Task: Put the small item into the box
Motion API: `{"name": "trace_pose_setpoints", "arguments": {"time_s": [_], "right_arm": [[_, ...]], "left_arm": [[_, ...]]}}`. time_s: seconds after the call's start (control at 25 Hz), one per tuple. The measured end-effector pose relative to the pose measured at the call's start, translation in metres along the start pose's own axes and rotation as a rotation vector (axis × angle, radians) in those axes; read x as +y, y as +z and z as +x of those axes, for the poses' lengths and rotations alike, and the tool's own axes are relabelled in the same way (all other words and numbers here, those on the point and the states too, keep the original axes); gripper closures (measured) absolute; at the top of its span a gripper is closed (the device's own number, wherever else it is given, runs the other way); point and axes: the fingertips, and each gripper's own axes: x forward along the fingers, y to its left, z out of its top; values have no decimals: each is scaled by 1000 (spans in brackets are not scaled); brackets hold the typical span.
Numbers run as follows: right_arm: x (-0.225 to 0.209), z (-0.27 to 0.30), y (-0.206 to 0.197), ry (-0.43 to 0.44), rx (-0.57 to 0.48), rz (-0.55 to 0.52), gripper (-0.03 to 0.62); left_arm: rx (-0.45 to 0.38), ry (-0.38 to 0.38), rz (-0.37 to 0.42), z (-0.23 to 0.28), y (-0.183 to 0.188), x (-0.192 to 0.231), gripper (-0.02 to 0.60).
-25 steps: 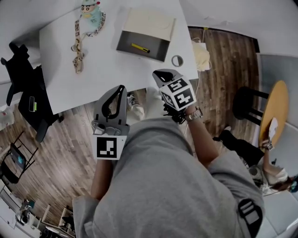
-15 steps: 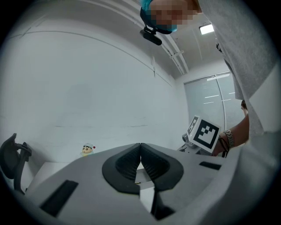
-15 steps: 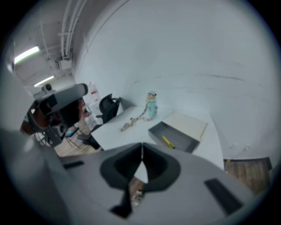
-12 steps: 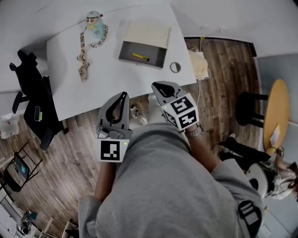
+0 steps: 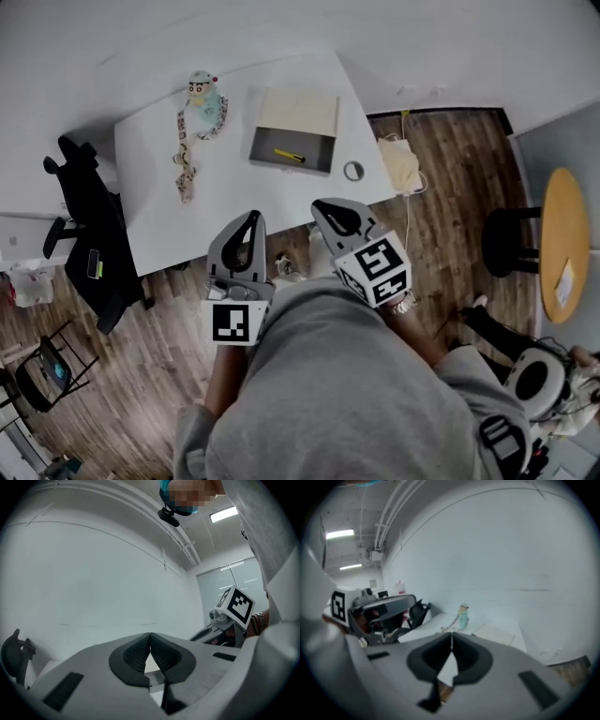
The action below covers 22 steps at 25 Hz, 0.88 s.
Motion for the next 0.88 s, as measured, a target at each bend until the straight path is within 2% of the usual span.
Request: {"name": "trace_pose_setpoints", "arguments": {"time_s": [0.28,0.44,0.68,0.88], "right_arm": [[7,-16,50,-17,-109,-56,560],[7,-22,74,-28,-179,-75,560],[8,-27,92,-38,-227,-100,560],[5,-29,99,-43,-269,-103,560]], "left_arm": [[-53,26,42,-2,36,12,549],[-82,68,57,-5,56,24,549],[-96,108,113,-13,76,37,549],[-102,109,152,-14,81,41,549]]}}
